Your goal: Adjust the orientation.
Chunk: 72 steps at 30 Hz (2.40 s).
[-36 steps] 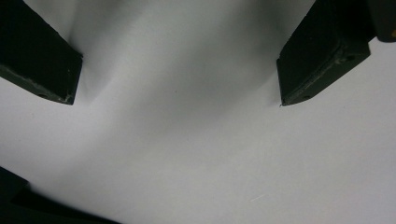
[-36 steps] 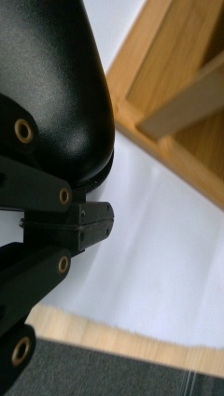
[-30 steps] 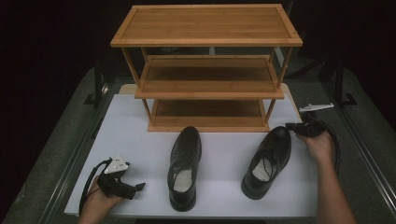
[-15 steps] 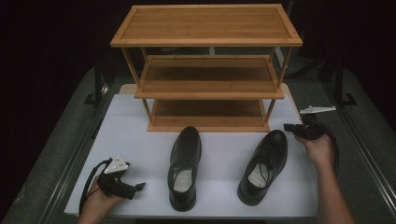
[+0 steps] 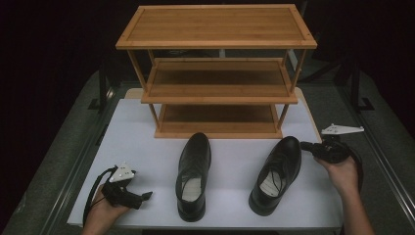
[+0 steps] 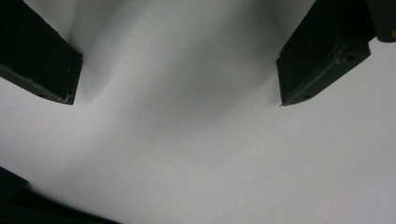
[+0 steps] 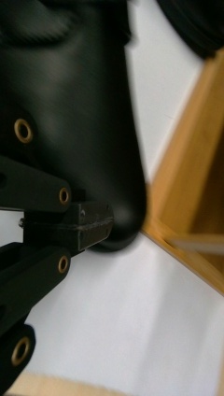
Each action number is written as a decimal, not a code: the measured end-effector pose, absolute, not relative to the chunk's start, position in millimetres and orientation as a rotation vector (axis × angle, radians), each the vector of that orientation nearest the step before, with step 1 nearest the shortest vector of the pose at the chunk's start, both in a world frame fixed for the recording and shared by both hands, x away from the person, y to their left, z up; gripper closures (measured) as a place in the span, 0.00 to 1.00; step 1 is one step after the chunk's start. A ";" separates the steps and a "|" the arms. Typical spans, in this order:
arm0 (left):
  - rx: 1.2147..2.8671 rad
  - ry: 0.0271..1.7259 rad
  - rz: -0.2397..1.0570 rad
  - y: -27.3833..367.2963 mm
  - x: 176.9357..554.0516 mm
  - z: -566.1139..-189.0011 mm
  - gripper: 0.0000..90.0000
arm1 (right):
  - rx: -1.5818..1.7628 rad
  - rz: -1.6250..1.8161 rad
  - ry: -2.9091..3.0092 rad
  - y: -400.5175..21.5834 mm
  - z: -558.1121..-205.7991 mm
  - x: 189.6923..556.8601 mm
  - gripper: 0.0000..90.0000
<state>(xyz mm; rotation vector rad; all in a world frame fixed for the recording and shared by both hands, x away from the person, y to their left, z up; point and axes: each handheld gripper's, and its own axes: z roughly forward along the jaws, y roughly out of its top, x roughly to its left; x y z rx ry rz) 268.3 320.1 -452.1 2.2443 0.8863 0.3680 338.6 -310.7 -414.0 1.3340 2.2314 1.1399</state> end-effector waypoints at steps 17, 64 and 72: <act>2.249 0.885 0.367 320.2 268.3 -451.9 0.00 | 1.290 1.138 2.325 -297.4 -434.9 284.3 1.00; 2.248 0.885 0.368 320.2 268.2 -452.0 0.00 | 1.158 1.196 2.507 -255.5 -447.8 287.2 1.00; 2.248 0.885 0.367 320.2 268.3 -452.0 0.00 | 1.131 1.216 2.526 -244.0 -448.4 289.2 1.00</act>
